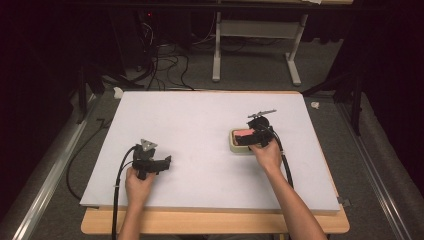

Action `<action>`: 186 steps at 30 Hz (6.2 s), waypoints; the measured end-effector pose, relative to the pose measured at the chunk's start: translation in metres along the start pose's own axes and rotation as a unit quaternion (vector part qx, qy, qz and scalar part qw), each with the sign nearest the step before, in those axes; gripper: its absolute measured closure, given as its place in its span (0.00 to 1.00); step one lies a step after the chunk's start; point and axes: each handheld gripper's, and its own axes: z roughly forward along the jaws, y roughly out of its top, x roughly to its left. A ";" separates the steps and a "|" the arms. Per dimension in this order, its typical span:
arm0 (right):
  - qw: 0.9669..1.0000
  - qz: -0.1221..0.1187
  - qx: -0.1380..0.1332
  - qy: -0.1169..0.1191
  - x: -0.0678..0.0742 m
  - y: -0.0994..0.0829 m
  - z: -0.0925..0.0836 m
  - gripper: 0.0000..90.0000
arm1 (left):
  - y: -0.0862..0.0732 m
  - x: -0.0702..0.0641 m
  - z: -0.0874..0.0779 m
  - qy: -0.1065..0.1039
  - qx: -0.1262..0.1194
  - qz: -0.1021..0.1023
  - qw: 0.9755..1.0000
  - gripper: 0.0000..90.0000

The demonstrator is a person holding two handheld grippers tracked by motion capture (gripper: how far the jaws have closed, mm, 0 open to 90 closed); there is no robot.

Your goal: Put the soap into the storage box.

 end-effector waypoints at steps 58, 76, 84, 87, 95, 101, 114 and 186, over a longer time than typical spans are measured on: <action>0.994 0.010 -0.113 -0.004 -0.042 -0.029 -0.077 0.20 | 0.000 0.000 0.000 0.001 0.000 0.001 1.000 0.19; 0.988 0.037 -0.152 -0.008 -0.065 -0.051 -0.106 0.22 | 0.000 0.000 0.000 0.001 0.000 0.000 1.000 0.19; 0.987 0.032 -0.159 -0.008 -0.065 -0.060 -0.113 0.23 | 0.000 0.000 0.000 0.001 0.000 0.001 1.000 0.19; 0.987 0.034 -0.157 -0.010 -0.067 -0.064 -0.113 0.23 | 0.000 0.000 0.000 0.001 0.000 0.000 1.000 0.19; 0.986 0.039 -0.164 -0.010 -0.071 -0.074 -0.115 0.23 | 0.000 0.000 0.000 0.001 0.001 0.001 1.000 0.19; 0.984 0.041 -0.173 -0.012 -0.070 -0.082 -0.118 0.25 | 0.000 0.000 0.000 0.001 0.000 0.001 1.000 0.19; 0.984 0.050 -0.168 -0.007 -0.074 -0.101 -0.115 0.26 | 0.000 0.000 0.000 0.001 0.000 0.001 1.000 0.19; 0.997 -0.006 -0.055 -0.057 -0.045 -0.127 -0.042 0.26 | 0.000 0.000 0.000 0.001 0.000 0.000 1.000 0.19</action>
